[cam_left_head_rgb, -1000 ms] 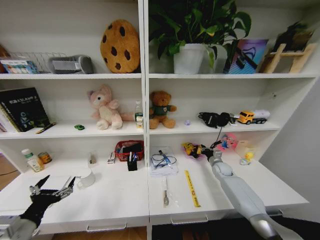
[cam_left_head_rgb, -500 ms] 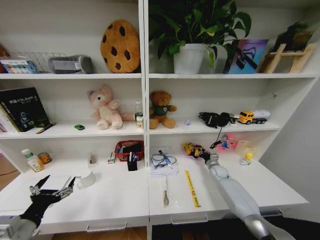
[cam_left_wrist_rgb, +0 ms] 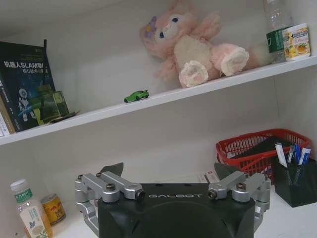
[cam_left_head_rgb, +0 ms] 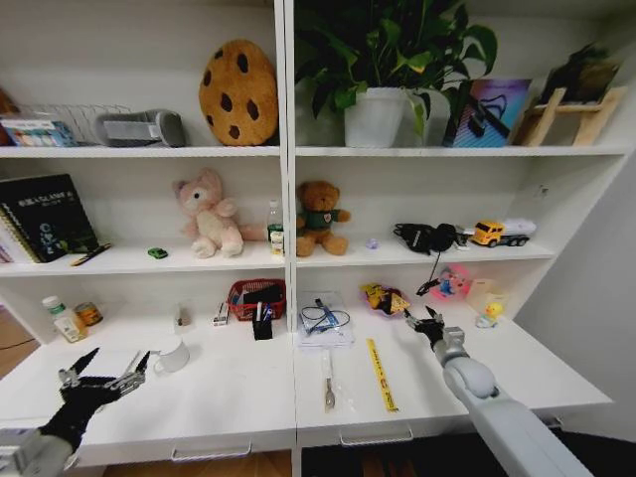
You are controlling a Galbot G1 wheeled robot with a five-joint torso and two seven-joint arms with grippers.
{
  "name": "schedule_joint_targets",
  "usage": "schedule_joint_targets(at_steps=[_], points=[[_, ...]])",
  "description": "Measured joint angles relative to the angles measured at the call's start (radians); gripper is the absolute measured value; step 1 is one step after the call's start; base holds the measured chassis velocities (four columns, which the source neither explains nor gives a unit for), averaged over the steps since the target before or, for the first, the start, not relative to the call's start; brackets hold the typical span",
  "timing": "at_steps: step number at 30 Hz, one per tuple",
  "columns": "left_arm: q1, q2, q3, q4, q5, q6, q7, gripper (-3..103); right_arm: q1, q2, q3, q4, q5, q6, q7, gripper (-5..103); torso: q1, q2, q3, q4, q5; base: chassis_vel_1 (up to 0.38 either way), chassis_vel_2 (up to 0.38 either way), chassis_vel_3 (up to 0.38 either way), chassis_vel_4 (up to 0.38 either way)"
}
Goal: Organize the objects on the table.
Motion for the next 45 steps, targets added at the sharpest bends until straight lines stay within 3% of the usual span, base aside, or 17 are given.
schedule_joint_targets(at_steps=[6, 10, 12, 14, 20, 45], points=[[0.000, 0.000, 0.000, 0.000, 0.000, 0.000, 0.000, 100, -0.253, 0.023, 0.170, 0.238, -0.030, -0.004, -0.035, 100, 0.000, 0.000, 0.000, 0.0003, -0.0006, 0.000, 0.000, 0.000, 0.000], [0.000, 0.000, 0.000, 0.000, 0.000, 0.000, 0.000, 100, -0.467, 0.110, 0.292, 0.376, -0.055, 0.026, -0.058, 100, 0.000, 0.000, 0.000, -0.0001, -0.0006, 0.000, 0.000, 0.000, 0.000], [0.000, 0.000, 0.000, 0.000, 0.000, 0.000, 0.000, 100, -0.500, 0.132, 0.308, 0.394, -0.062, 0.037, -0.063, 100, 0.000, 0.000, 0.000, -0.0002, -0.0003, 0.000, 0.000, 0.000, 0.000], [0.000, 0.000, 0.000, 0.000, 0.000, 0.000, 0.000, 100, -0.600, 0.205, 0.349, 0.436, -0.086, 0.095, -0.098, 100, 0.000, 0.000, 0.000, -0.0001, -0.0004, 0.000, 0.000, 0.000, 0.000], [0.000, 0.000, 0.000, 0.000, 0.000, 0.000, 0.000, 100, -0.645, 0.241, 0.356, 0.452, -0.123, 0.129, -0.103, 100, 0.000, 0.000, 0.000, 0.0002, -0.0004, 0.000, 0.000, 0.000, 0.000], [0.000, 0.000, 0.000, 0.000, 0.000, 0.000, 0.000, 100, -0.633, 0.238, 0.346, 0.444, -0.123, 0.127, -0.097, 100, 0.000, 0.000, 0.000, 0.0002, 0.0000, 0.012, 0.011, -0.009, -0.014]])
